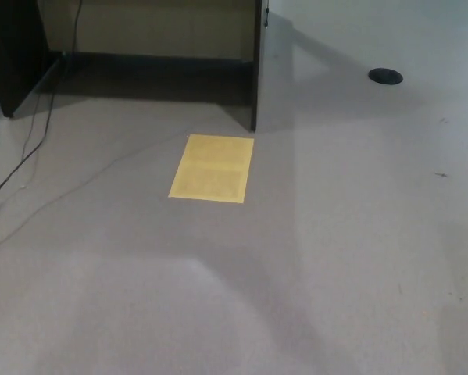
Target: A person is holding a toilet paper roll and the robot extends its left hand to grab the roll by inserting its thumb into the gap in the middle and brings its hand down by its side. Then it extends its arm again to hand the toilet paper roll back to the person.
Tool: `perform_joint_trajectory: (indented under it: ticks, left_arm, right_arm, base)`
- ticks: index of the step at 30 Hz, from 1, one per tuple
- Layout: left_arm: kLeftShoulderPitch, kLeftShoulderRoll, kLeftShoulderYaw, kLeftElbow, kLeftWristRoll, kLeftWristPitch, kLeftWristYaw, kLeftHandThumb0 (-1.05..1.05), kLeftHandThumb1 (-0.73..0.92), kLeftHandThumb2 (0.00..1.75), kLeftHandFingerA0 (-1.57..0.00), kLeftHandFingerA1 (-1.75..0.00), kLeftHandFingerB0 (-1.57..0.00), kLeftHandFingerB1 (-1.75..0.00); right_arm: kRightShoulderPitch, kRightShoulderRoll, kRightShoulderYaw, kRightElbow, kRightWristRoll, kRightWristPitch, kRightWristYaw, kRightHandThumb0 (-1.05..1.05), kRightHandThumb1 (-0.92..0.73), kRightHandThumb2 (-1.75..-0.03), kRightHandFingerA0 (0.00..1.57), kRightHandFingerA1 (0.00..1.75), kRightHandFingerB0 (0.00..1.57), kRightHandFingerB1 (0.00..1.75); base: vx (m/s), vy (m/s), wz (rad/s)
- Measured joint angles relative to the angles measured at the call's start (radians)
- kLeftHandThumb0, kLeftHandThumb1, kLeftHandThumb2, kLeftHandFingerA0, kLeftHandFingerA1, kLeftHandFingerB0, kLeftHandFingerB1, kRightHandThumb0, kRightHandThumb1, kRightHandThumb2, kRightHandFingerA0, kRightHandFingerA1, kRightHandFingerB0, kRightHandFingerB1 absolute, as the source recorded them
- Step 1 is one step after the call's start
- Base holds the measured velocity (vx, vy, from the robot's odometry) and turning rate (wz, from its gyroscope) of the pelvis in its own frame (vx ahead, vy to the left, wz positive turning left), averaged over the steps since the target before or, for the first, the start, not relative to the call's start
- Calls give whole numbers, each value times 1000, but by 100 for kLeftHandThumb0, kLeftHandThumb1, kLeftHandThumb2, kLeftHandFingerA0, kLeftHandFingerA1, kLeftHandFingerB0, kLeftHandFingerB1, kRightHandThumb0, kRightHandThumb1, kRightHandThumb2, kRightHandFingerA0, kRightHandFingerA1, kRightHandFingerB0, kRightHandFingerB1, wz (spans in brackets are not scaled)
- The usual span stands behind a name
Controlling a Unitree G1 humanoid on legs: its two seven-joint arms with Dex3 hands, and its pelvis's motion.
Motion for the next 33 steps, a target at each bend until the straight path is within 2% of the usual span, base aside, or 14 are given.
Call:
perform_joint_trajectory:
  ticks: [4, 5, 6, 10, 11, 12, 16, 17, 18, 19, 26, 29, 30, 33]
  left_arm:
    - [-2, 12, 8, 5, -2, -70, 0, -29, 43, 61, -44, -45, -38, -40]
    - [3, 14, 8, 5, -2, -84, 0, -23, 49, 54, -44, -40, -37, -33]
    - [11, 14, 8, 5, -3, -97, -2, -25, 51, 56, -39, -40, -34, -33]
    - [22, 14, 10, 15, -21, -120, -28, -27, 48, 57, -37, -39, -32, -33]
    - [24, 14, 11, 14, -26, -121, -34, -24, 48, 54, -37, -37, -31, -32]
    - [25, 14, 11, 16, -29, -123, -39, -23, 48, 54, -36, -37, -32, -32]
    - [32, 14, 19, 4, -44, -127, -60, -26, 47, 54, -36, -37, -31, -31]
    - [33, 14, 21, -1, -48, -127, -67, -34, 40, 61, -32, -42, -29, -38]
    - [29, 15, 21, 2, -50, -127, -70, -29, 47, 54, -36, -37, -29, -31]
    - [22, 16, 21, 8, -52, -127, -75, -33, 44, 60, -30, -40, -27, -35]
    - [-25, 29, 27, -15, -74, -126, -101, -36, 44, 60, -27, -39, -27, -34]
    - [-7, 30, 40, -10, -85, -133, -113, -35, 46, 54, -29, -35, -26, -30]
    - [-4, 31, 48, -2, -91, -135, -119, -19, 33, 87, -12, -53, -11, -50]
    - [-8, 34, 62, 0, -118, -136, -152, -20, 31, 86, -13, -53, -11, -51]
  right_arm:
    - [-33, -3, 11, 52, -5, -42, -7, -37, -65, -60, 78, 62, 53, 39]
    - [-33, -3, 13, 61, -6, -52, -10, -37, -65, -60, 78, 62, 53, 40]
    - [-30, -3, 13, 71, -6, -62, -13, -37, -65, -60, 77, 63, 51, 39]
    - [-27, -6, 13, 98, -7, -92, -19, -37, -64, -59, 78, 66, 48, 37]
    - [-27, -6, 13, 100, -7, -98, -21, -43, -53, -81, 76, 74, 42, 50]
    - [-27, -7, 13, 101, -7, -102, -22, -38, -64, -59, 77, 65, 47, 37]
    - [-28, -7, 16, 112, -10, -116, -30, -36, -65, -59, 78, 63, 45, 36]
    - [-30, -7, 15, 115, -10, -118, -30, -35, -65, -59, 77, 65, 46, 35]
    - [-33, -7, 15, 117, -10, -119, -30, -34, -65, -59, 78, 65, 46, 35]
    - [-39, -7, 14, 119, -10, -119, -30, -36, -65, -59, 78, 65, 44, 35]
    - [-101, -7, 13, 125, -10, -118, -30, -36, -65, -59, 77, 66, 44, 36]
    - [-83, -5, 15, 127, -10, -127, -31, -38, -64, -59, 76, 63, 44, 36]
    - [-71, -4, 15, 131, -11, -128, -31, -38, -64, -59, 77, 65, 45, 37]
    - [-66, -3, 15, 132, -12, -127, -30, -38, -64, -59, 78, 67, 46, 37]
  base:
    - [0, 0, 0]
    - [0, 0, 0]
    - [0, 0, 0]
    - [0, 0, 0]
    - [0, 0, 0]
    - [0, 0, 0]
    - [0, 0, 0]
    - [0, 0, 0]
    - [0, 0, 0]
    - [0, 0, 0]
    - [0, 0, 0]
    - [0, 0, 0]
    - [0, 0, 0]
    - [0, 0, 0]
